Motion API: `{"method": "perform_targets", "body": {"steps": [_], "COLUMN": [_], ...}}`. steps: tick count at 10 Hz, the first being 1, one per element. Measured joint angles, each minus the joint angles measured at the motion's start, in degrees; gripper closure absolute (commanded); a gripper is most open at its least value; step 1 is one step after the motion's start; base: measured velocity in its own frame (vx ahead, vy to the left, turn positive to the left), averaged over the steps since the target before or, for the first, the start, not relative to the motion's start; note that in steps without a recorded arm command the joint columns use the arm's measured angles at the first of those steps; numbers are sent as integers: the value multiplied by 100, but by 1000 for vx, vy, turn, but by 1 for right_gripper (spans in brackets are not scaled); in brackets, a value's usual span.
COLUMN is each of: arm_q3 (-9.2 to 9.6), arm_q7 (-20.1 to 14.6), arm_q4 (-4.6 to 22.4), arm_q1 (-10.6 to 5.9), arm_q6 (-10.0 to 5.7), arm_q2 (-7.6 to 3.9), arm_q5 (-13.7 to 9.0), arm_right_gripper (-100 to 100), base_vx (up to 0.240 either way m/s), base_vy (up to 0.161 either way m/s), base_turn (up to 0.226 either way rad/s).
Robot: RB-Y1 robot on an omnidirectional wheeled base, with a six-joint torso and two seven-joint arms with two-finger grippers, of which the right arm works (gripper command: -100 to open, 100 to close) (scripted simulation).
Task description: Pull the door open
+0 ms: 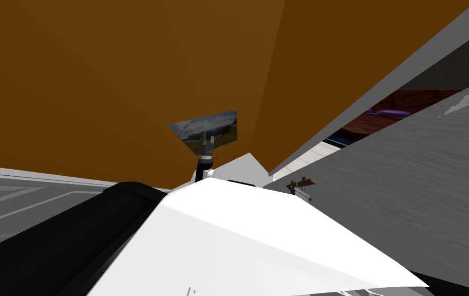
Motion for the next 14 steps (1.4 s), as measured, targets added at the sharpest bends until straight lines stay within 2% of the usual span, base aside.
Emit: {"method": "perform_targets", "body": {"steps": [2,5,7,12,14], "arm_q3": [146,412,488,813,945], "arm_q7": [-53,-217,-221,-404,-456], "arm_q4": [-101,0,-89,-151,-212], "arm_q1": [81,75,141,276,323], "arm_q6": [-48,-248,-220,-441,-475], "arm_q2": [-60,-136,-149,-337,-409], "arm_q5": [103,293,336,574,663], "arm_right_gripper": [100,100,100,100,100], "base_vx": [-222,-241,-138,-219,-215], "base_vy": [-13,6,-5,-14,-35], "base_turn": [66,55,38,56,53]}}
